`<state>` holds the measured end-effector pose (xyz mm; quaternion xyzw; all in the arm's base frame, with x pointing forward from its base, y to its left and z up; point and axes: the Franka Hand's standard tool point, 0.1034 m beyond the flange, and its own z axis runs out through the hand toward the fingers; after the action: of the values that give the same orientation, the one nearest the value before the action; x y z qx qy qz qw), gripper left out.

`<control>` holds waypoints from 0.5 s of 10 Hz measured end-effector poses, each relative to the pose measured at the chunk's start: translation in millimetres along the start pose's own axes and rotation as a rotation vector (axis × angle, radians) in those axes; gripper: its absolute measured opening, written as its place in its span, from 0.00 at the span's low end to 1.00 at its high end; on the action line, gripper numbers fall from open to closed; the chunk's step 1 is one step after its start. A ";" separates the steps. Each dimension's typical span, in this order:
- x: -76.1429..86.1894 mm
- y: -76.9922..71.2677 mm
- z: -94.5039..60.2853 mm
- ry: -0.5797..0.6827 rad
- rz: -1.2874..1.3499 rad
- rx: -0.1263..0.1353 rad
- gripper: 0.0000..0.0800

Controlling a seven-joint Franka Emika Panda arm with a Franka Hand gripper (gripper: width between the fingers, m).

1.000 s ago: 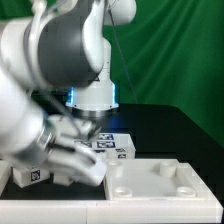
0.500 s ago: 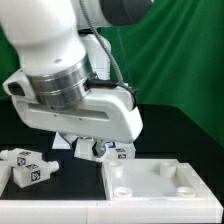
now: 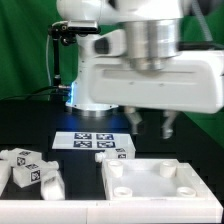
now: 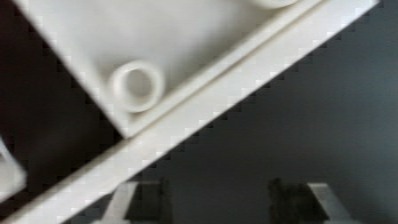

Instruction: Assemble one leg

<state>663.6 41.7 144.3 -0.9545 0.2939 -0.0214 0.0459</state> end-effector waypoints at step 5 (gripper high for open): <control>4.9 15.2 3.8 0.037 -0.040 0.024 0.61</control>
Offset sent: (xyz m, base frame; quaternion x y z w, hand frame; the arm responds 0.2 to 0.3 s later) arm 0.0000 0.0000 0.0000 0.0000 0.0000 0.0000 1.0000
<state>659.5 26.7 139.1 -0.9591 0.2750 -0.0435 0.0513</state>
